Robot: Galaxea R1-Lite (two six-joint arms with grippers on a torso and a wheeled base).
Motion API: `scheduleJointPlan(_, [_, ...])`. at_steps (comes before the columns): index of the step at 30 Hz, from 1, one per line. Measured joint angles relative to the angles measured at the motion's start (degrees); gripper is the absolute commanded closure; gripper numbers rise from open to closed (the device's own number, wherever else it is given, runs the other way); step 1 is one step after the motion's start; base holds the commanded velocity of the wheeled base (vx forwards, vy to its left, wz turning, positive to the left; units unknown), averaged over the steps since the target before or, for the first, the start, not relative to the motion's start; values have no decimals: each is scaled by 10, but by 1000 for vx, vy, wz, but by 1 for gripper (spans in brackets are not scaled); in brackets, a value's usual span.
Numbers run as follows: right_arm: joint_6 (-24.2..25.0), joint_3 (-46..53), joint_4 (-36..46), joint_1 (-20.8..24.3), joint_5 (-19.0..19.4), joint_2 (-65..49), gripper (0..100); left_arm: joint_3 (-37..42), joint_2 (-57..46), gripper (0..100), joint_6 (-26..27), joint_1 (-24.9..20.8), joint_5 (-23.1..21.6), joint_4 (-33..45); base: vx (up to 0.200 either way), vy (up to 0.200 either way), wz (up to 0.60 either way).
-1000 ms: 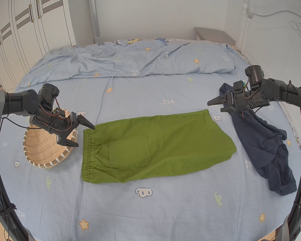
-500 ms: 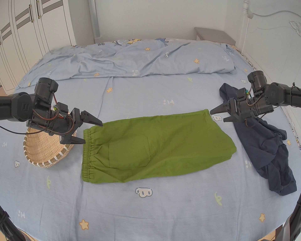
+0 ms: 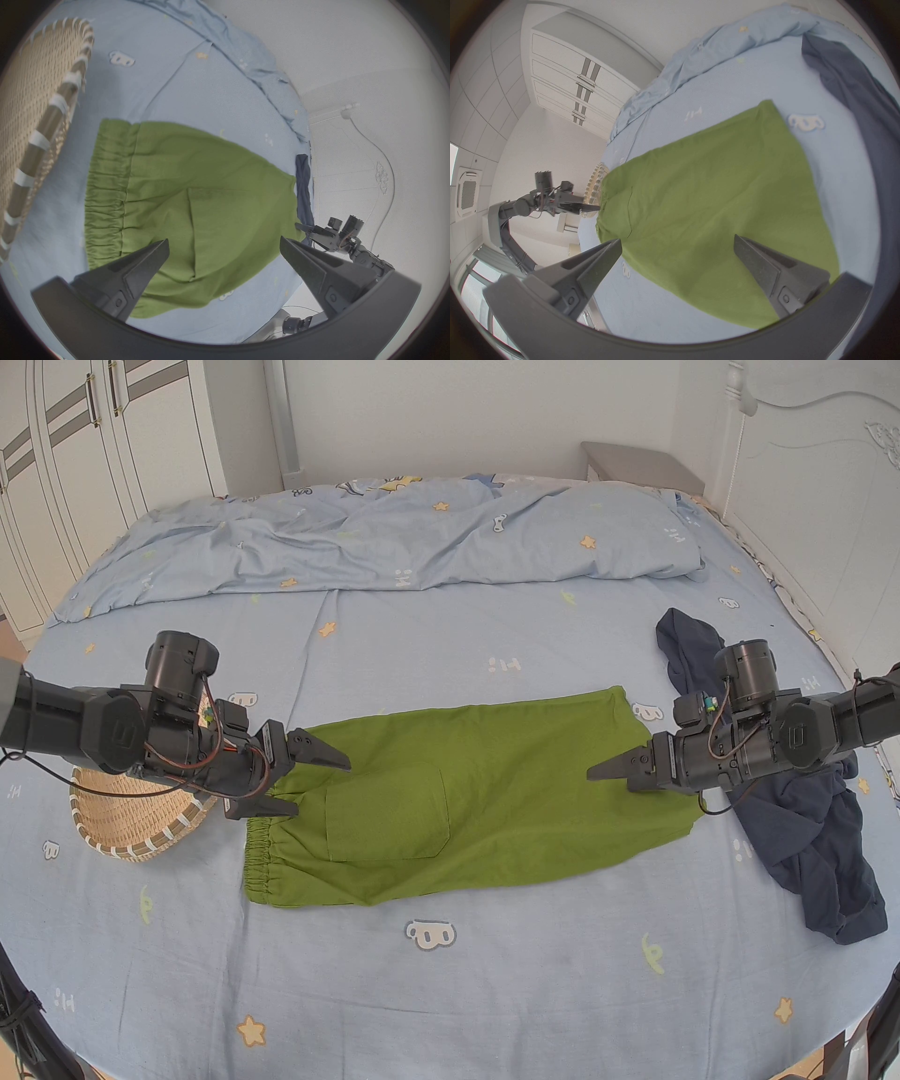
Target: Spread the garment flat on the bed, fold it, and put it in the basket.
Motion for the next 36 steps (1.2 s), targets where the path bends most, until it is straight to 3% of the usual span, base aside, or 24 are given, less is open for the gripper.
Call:
scheduleJointPlan(8, [1, 14, -2, 20, 1, 15, 0, 7, 44, 0, -1, 3, 0, -18, 0, 0, 0])
scheduleJointPlan(21, [1, -2, -1, -65, 7, 69, 0, 7, 67, 0, 0, 23, 1, -36, 0, 0, 0])
scheduleJointPlan(36, [5, -5, 2, -90, 2, 65, 0, 31, 40, 0, -1, 35, 1, -34, 0, 0, 0])
